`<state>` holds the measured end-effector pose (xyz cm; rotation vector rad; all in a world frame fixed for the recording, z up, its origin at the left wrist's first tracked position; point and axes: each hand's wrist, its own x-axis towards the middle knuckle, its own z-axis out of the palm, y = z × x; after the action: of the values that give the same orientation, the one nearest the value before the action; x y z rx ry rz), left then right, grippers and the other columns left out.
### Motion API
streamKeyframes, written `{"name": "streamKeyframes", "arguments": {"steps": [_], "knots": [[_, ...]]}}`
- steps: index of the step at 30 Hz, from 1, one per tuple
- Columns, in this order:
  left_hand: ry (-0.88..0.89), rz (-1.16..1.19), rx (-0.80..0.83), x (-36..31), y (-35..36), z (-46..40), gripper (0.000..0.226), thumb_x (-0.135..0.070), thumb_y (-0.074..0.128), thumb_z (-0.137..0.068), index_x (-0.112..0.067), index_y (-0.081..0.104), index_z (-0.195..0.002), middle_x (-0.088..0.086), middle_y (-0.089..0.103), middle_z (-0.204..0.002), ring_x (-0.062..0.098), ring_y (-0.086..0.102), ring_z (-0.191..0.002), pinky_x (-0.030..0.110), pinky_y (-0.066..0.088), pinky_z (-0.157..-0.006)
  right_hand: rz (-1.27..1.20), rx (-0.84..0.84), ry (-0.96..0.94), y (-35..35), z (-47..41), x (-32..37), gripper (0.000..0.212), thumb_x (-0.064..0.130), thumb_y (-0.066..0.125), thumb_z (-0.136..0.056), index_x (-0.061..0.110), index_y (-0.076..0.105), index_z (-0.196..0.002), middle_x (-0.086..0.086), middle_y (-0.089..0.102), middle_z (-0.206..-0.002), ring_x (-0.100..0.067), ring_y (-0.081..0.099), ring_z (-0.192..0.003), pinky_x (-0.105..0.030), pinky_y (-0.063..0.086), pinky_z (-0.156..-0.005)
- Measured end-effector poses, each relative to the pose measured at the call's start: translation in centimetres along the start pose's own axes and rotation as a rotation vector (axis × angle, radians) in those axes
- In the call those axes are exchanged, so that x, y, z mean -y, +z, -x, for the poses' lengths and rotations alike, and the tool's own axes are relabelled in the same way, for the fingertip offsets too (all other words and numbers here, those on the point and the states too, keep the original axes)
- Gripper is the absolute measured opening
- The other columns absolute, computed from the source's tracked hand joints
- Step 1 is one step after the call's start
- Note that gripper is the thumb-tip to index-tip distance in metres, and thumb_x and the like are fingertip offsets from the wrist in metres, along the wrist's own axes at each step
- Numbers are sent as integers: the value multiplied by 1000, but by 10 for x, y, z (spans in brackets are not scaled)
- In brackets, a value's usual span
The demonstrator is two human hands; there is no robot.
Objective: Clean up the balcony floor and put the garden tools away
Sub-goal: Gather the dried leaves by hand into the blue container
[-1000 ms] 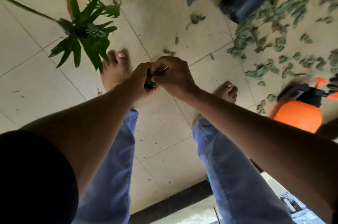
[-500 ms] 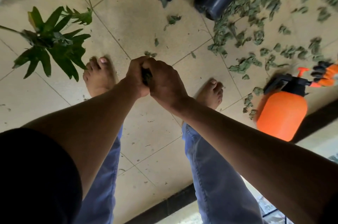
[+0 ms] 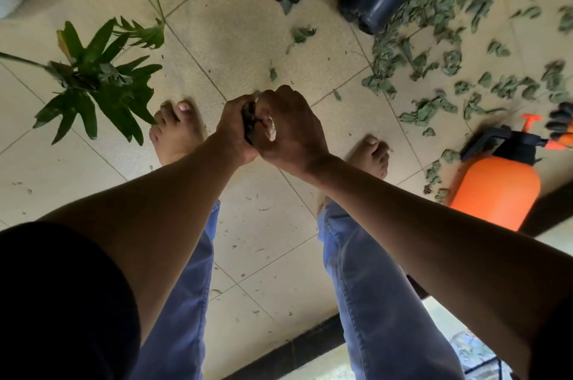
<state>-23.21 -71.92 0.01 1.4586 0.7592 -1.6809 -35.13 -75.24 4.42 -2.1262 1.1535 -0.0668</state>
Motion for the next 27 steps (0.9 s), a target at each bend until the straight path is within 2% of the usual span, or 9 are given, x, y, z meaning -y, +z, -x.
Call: {"name": "streamKeyframes", "arguments": {"steps": [4,7,9,12,14,16,19,21,27], "knots": [[-53,37,-52,-12,-8,-13,32,-28,61,-97,-20,54,-67,-5,51,-56,7,53,-43,14,37,-35,-3,-27,22,5,-28,-20,30,33,50,-86,12,60,-106,-6,59,-102,-21,55,-93,-37,54,-70],[-97,49,-41,-17,-20,-23,31,-30,65,-96,-22,47,-71,-6,45,-62,6,50,-42,13,31,-30,262,-17,94,10,-66,-54,45,27,58,-91,11,53,-133,-15,51,-137,-27,51,-122,-31,54,-92],[-79,15,-65,-23,-33,-31,28,-27,71,-86,-23,48,-71,-8,48,-66,3,48,-46,10,32,-33,378,55,144,9,-87,-75,72,36,67,-90,11,38,-151,-21,32,-157,-35,38,-139,-37,48,-102],[-124,83,-112,-26,-68,-83,35,-38,85,-58,-34,56,-77,-21,58,-91,-6,37,-62,3,36,-61,444,177,129,8,-106,-95,93,50,72,-85,11,27,-157,-23,23,-161,-41,29,-144,-48,42,-109],[-231,184,-77,-18,-104,-147,41,-45,88,-52,-41,62,-83,-31,60,-108,-12,46,-76,13,25,-62,502,225,49,11,-106,-100,92,54,73,-83,12,31,-153,-22,29,-155,-40,36,-137,-48,45,-105],[-346,193,-53,-29,-107,-134,42,-49,88,-59,-44,67,-95,-31,58,-121,-15,50,-90,13,22,-68,538,270,-60,17,-97,-97,88,55,75,-81,11,37,-148,-22,36,-148,-39,42,-129,-48,50,-98],[-182,92,-65,-31,-61,-50,28,-29,76,-80,-19,52,-90,-6,53,-69,3,52,-53,13,34,-34,514,312,-156,33,-78,-89,83,52,78,-80,11,43,-143,-21,42,-141,-37,47,-121,-44,56,-88],[-153,57,-29,-27,-46,-32,24,-31,66,-93,-18,48,-83,-2,50,-62,6,50,-47,13,34,-32,462,307,-165,46,-67,-81,73,45,78,-82,13,46,-140,-19,44,-138,-35,49,-118,-40,58,-82],[-150,-22,-18,-38,-47,-28,28,-34,62,-97,-18,49,-78,-1,50,-64,7,50,-49,11,34,-35,394,294,-166,73,-61,-54,31,5,62,-91,11,59,-122,-18,49,-134,-35,52,-112,-33,54,-59]]}}
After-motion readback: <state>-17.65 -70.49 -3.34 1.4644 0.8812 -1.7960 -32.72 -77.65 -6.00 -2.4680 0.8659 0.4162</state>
